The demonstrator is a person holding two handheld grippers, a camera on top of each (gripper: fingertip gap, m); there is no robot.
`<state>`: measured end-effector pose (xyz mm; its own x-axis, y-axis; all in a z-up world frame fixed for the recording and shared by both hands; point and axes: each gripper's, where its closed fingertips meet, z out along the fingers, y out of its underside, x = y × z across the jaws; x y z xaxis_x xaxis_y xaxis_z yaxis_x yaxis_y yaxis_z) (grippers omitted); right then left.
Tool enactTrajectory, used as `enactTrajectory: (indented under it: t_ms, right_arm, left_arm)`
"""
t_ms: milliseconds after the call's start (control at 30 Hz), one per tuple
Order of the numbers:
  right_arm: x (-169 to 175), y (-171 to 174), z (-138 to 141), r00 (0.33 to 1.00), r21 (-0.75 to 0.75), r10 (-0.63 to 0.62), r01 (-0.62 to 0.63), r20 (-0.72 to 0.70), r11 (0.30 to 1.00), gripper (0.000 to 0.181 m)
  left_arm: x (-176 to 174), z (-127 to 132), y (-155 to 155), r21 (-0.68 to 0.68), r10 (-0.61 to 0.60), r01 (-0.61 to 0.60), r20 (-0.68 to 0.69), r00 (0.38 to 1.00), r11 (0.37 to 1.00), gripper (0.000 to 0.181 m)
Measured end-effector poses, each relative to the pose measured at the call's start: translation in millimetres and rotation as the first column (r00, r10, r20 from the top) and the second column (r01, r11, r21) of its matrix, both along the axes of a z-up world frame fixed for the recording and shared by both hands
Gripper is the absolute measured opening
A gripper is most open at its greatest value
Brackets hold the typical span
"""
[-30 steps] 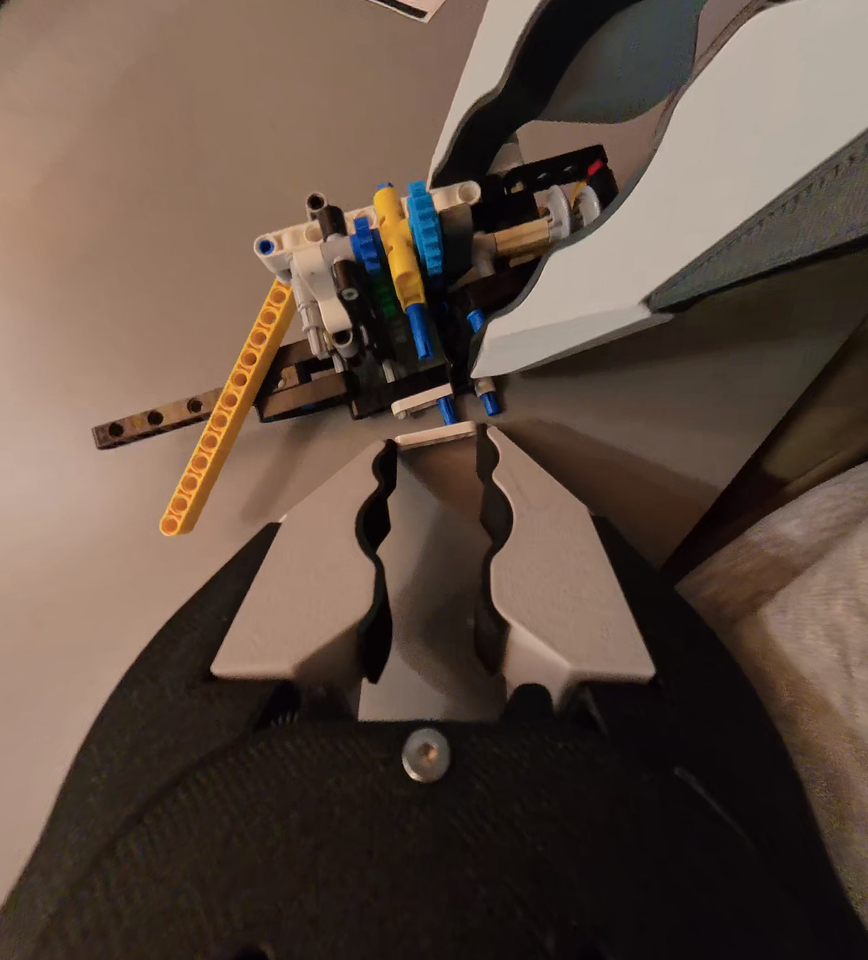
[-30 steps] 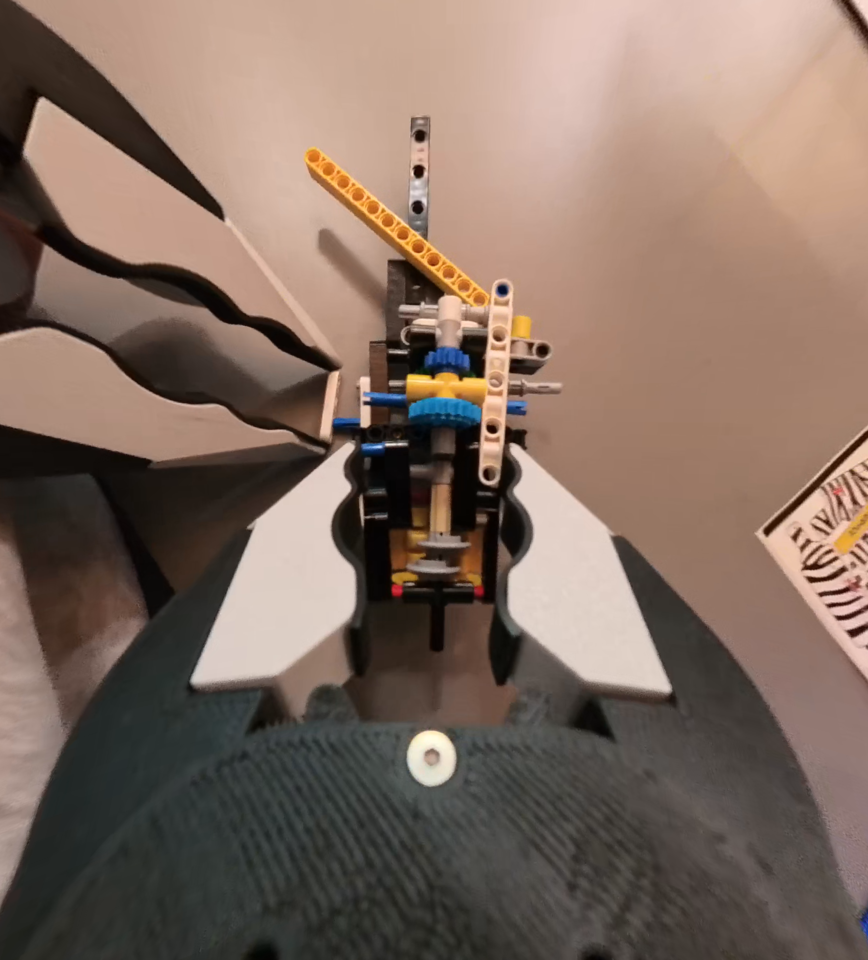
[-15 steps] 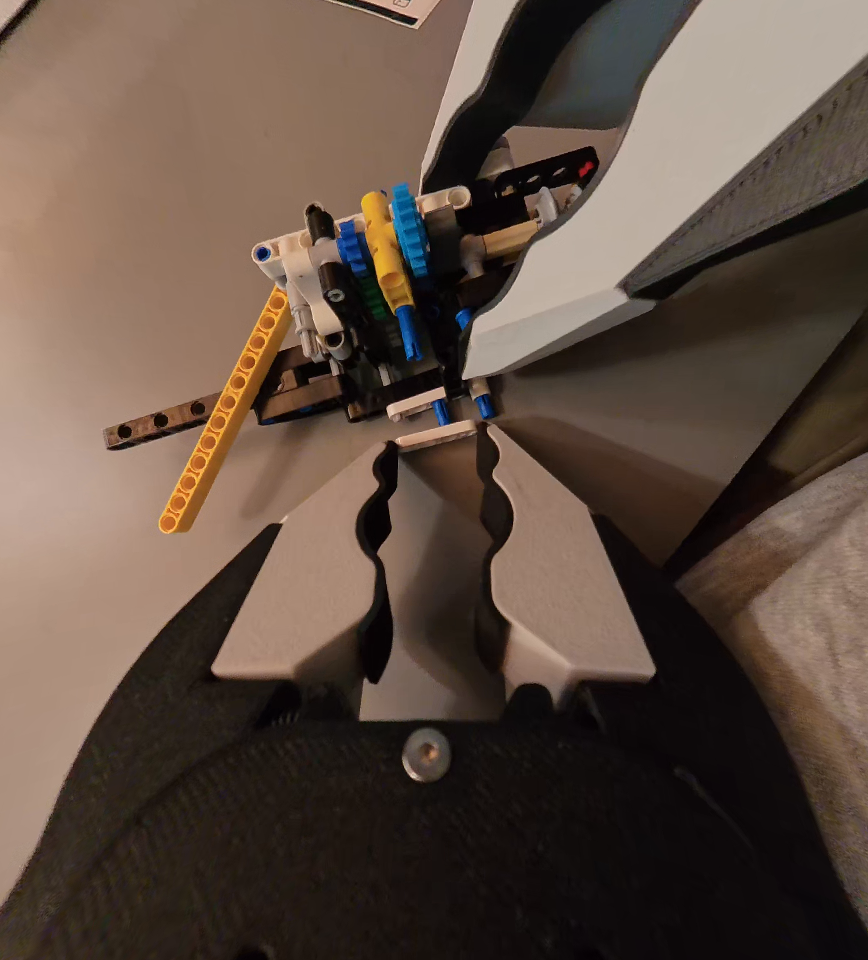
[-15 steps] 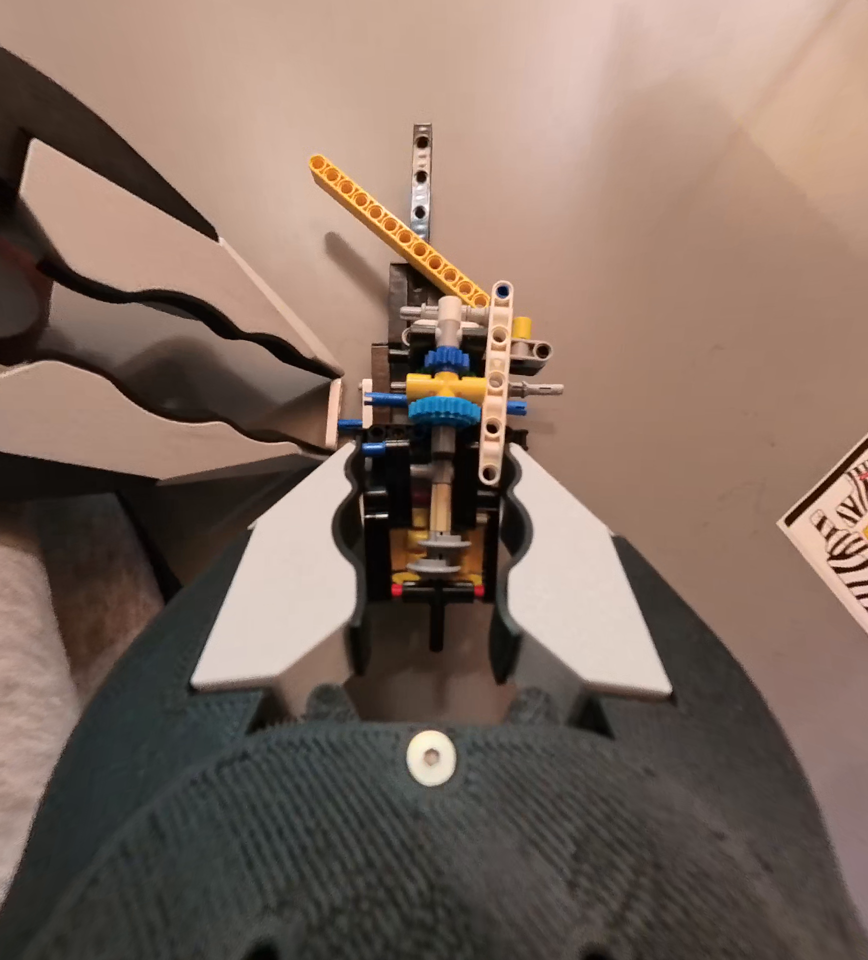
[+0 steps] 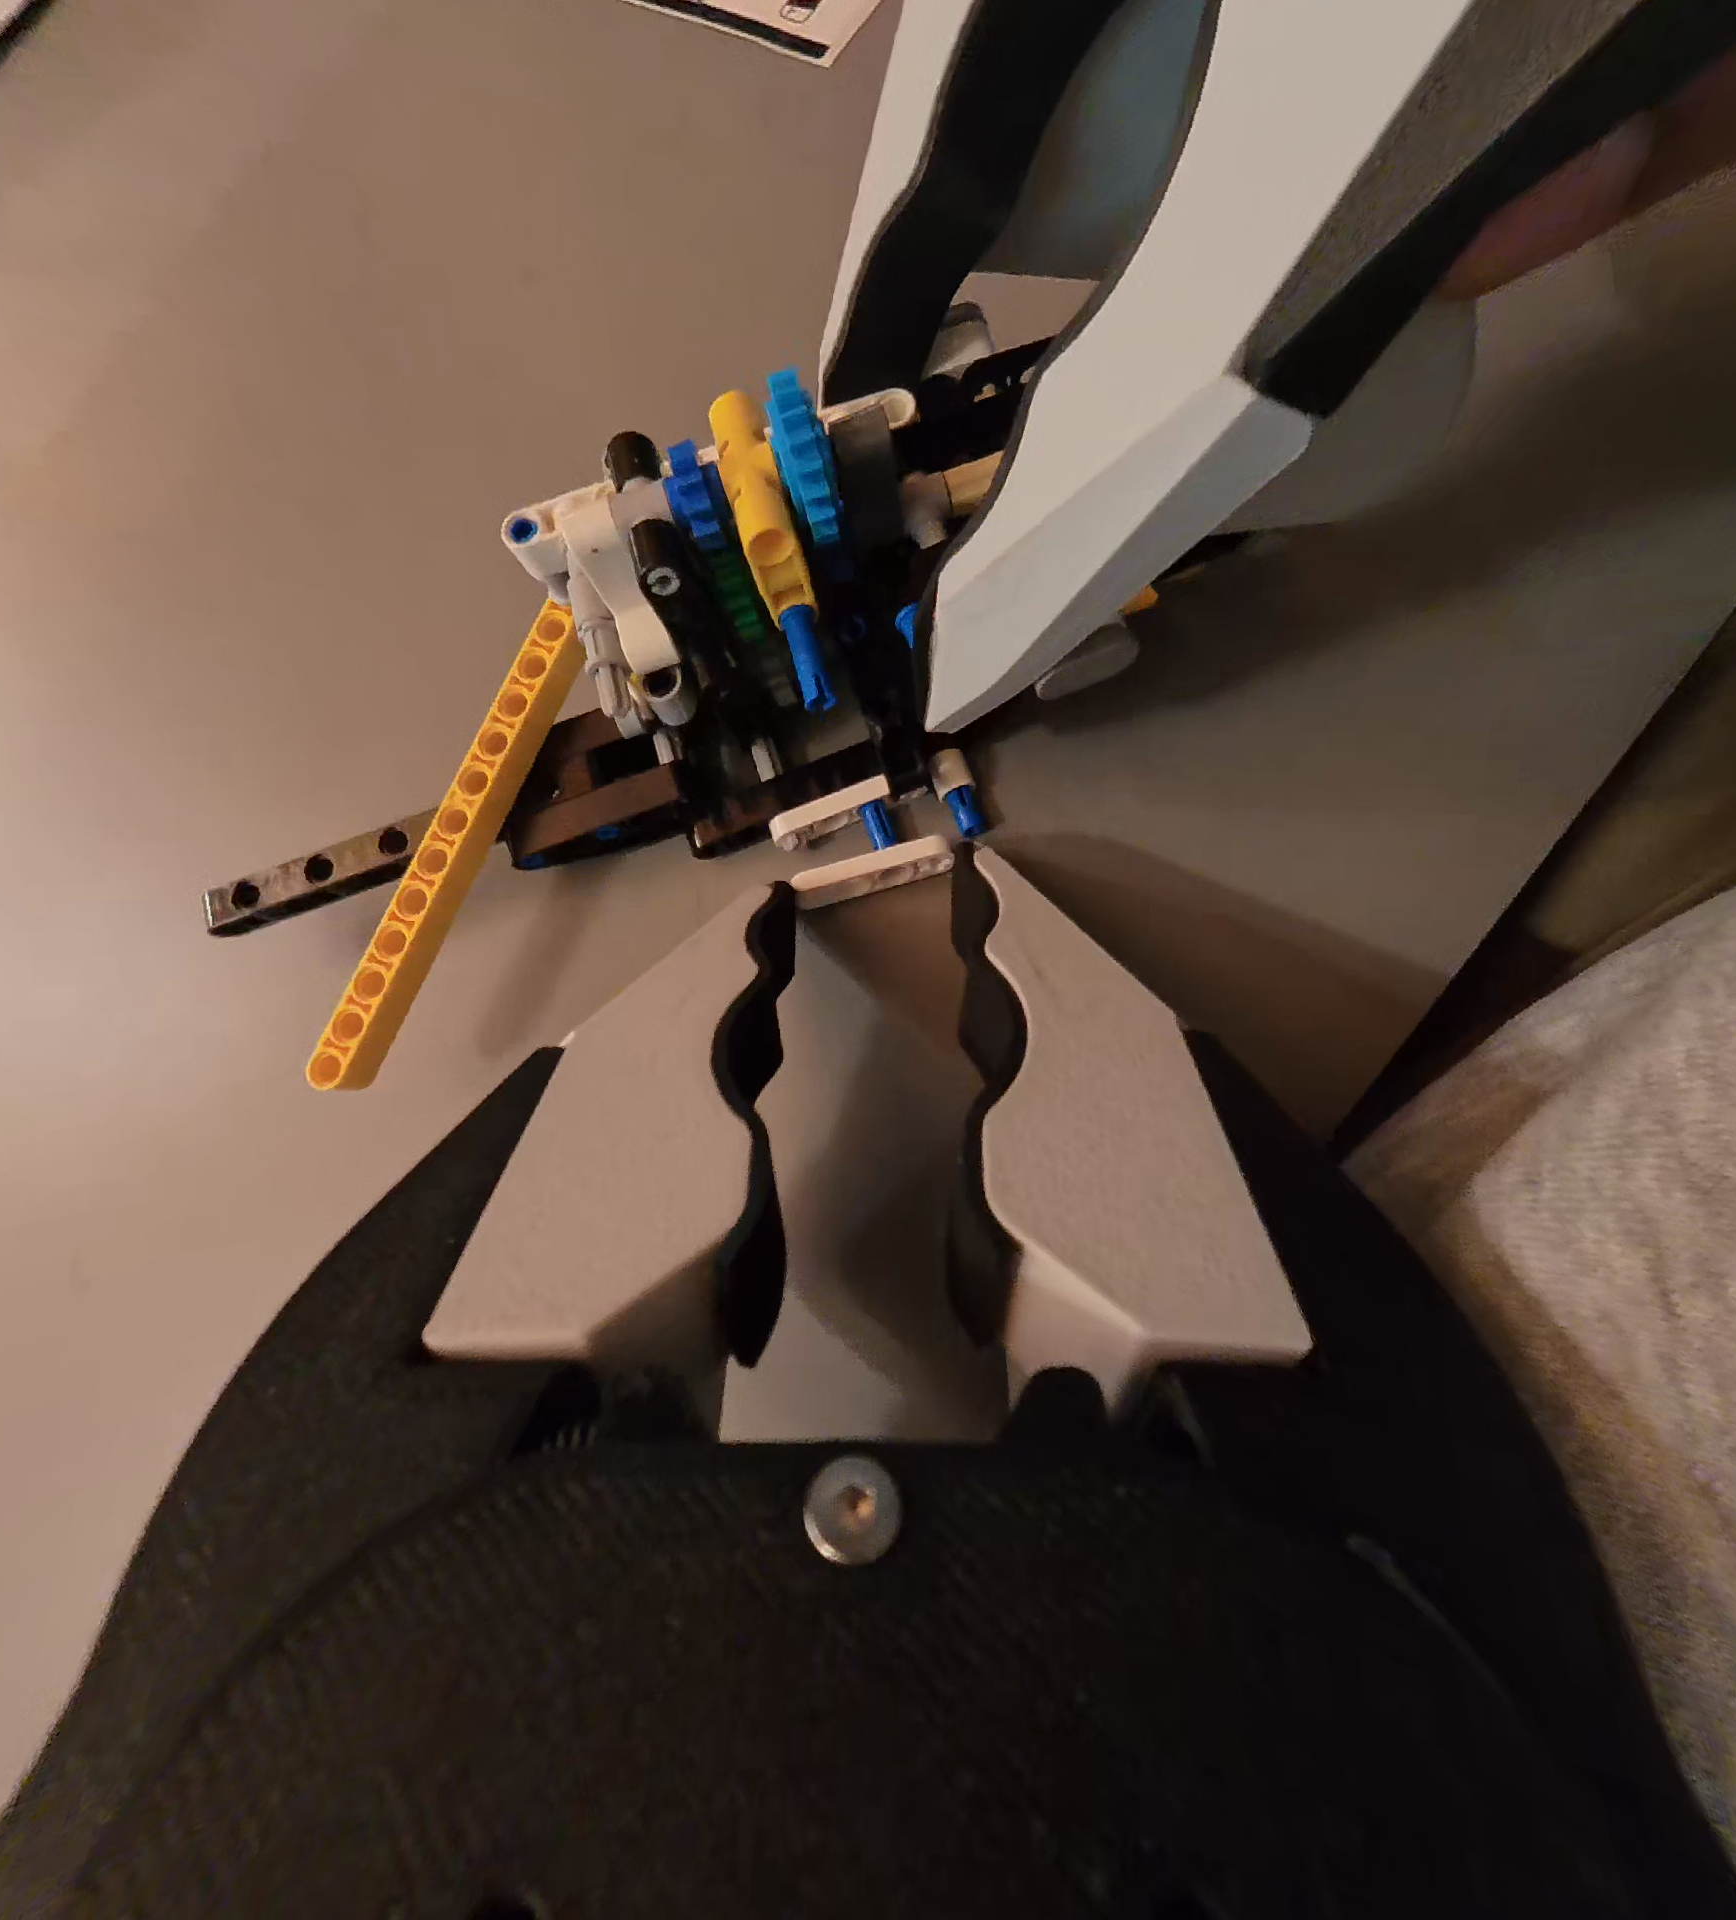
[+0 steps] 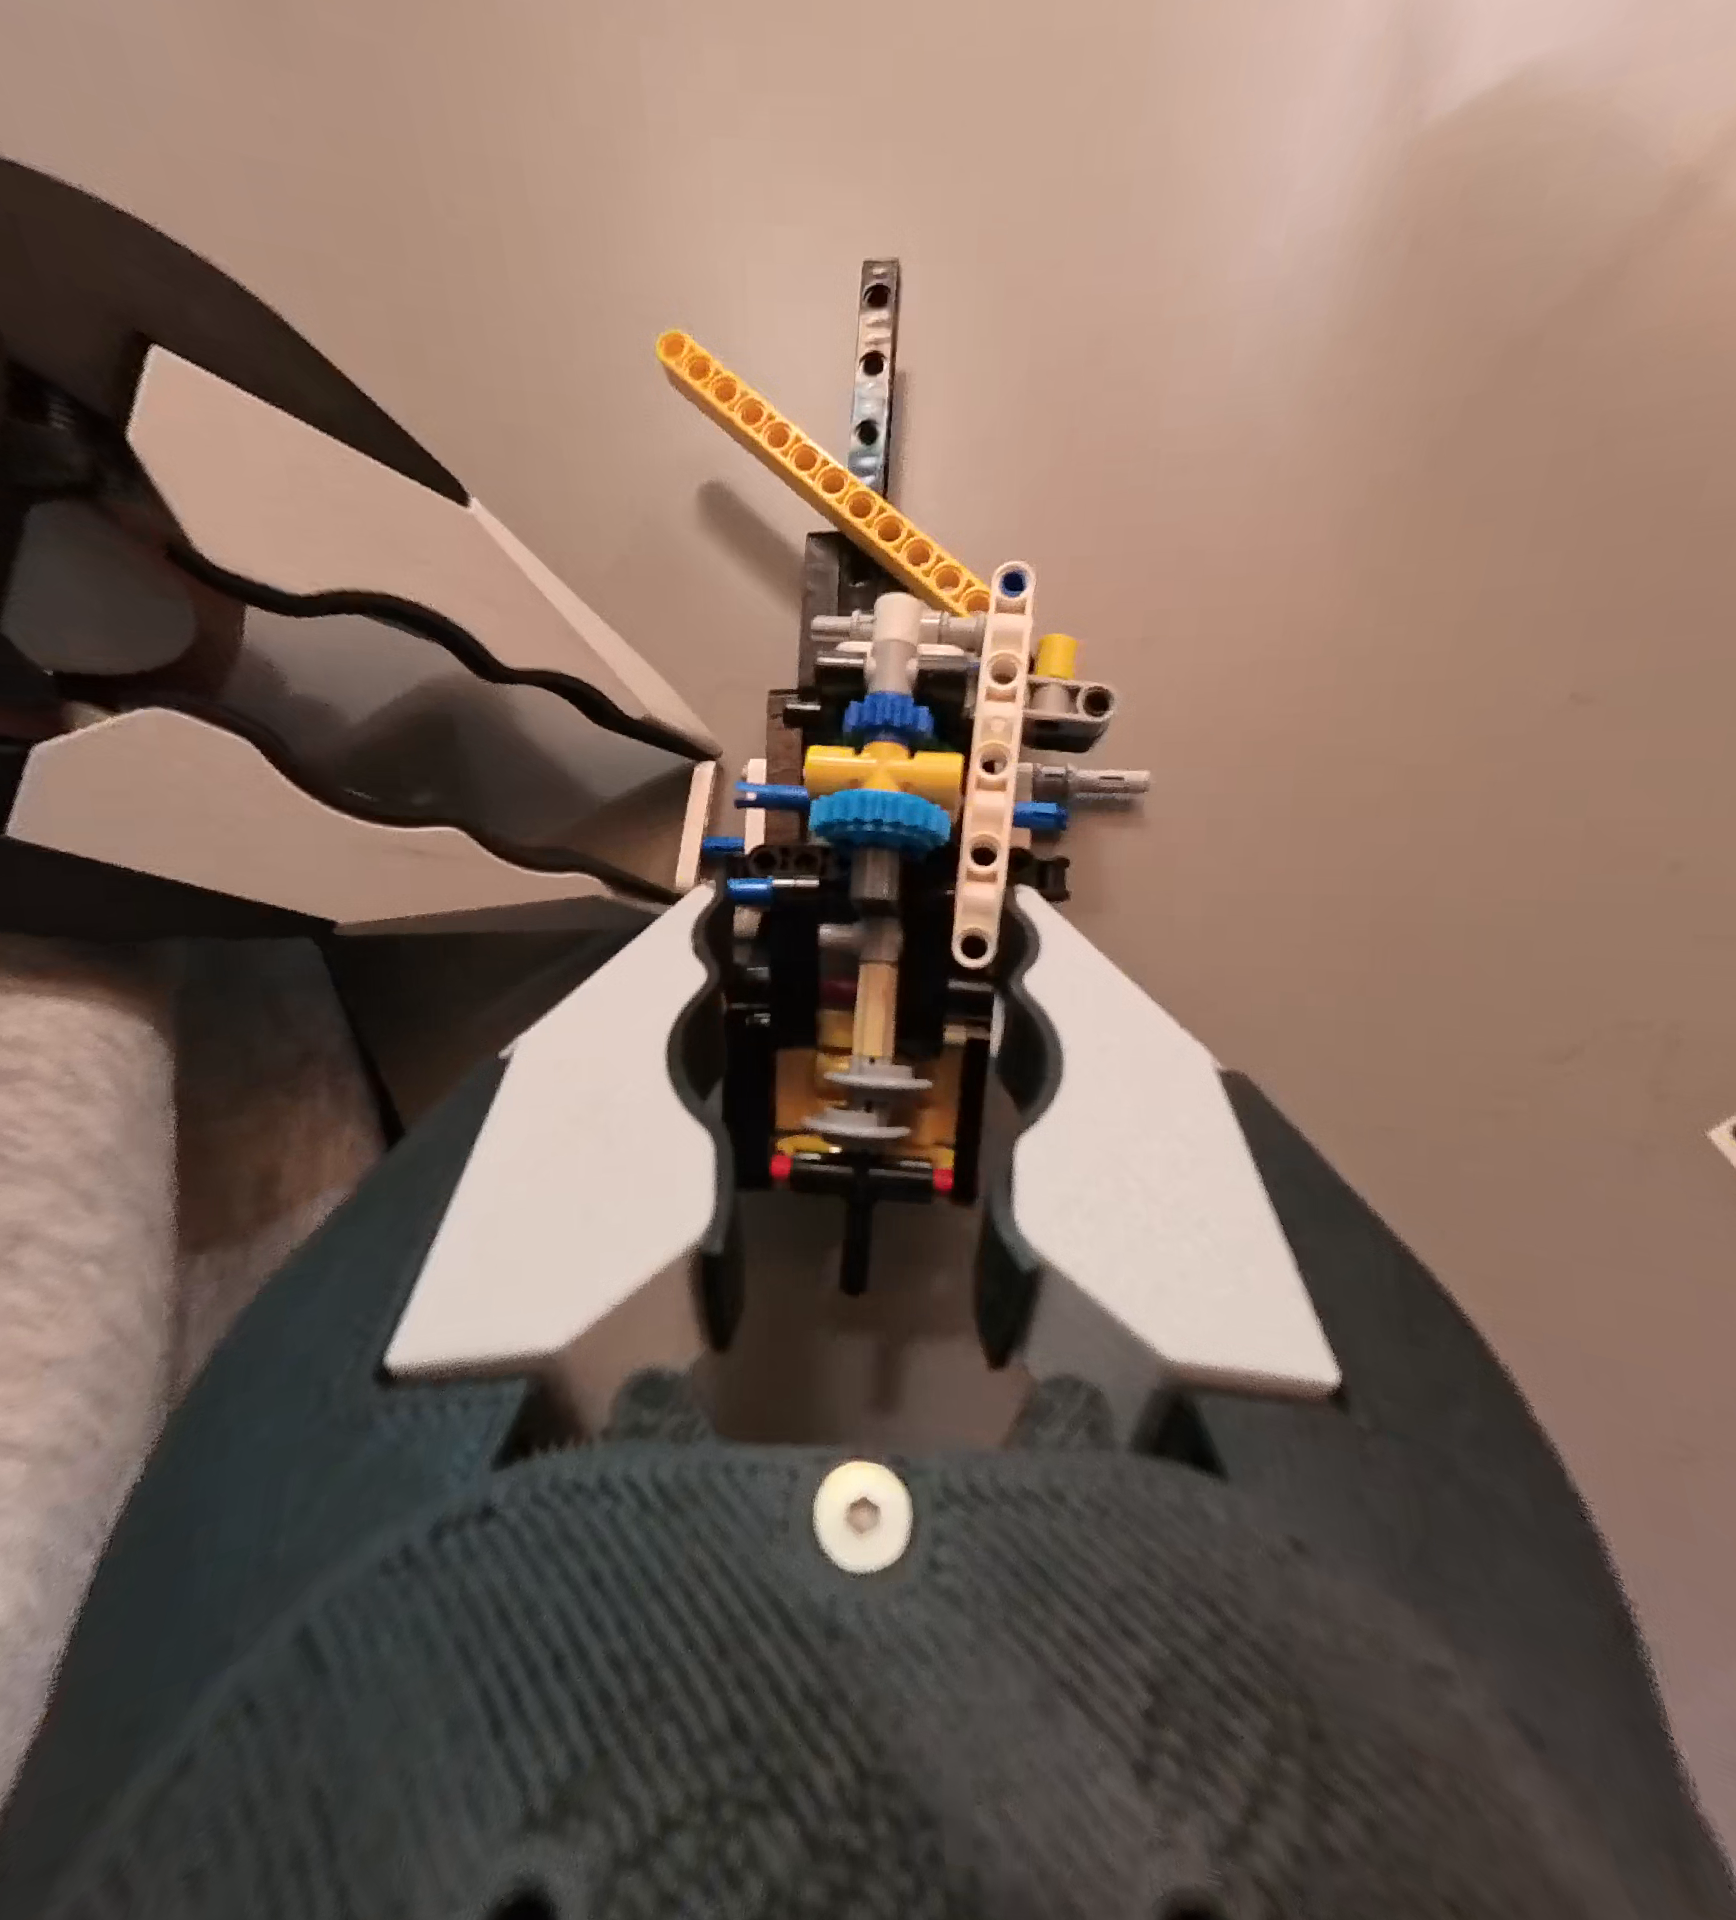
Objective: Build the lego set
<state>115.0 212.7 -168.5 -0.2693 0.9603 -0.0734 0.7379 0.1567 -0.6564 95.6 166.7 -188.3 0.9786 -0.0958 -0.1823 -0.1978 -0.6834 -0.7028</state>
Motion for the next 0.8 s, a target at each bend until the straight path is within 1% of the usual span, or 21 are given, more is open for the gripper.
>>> enactTrajectory:
  t_ms: [367, 633, 800]
  right_arm:
    - [-0.3, -0.2, -0.3, 0.999, -0.015, 0.036, -0.035, 0.030, 0.999, 0.050]
    - [-1.4, -1.4, -0.3, 0.992, -0.058, 0.096, -0.091, 0.086, 0.994, 0.049]
    - [-0.4, -2.2, -1.0, 0.991, -0.026, 0.092, -0.090, 0.097, 0.996, 0.049]
  left_arm:
    - [3.4, -0.2, 3.0, 0.016, 0.002, -0.002, -0.002, 1.000, 1.000, 0.031]
    - [6.6, -1.3, 4.3, 0.017, 0.003, -0.003, -0.002, 1.000, 1.000, 0.031]
    - [7.7, -1.6, 5.7, 0.018, 0.009, -0.008, -0.009, 1.000, 1.000, 0.031]
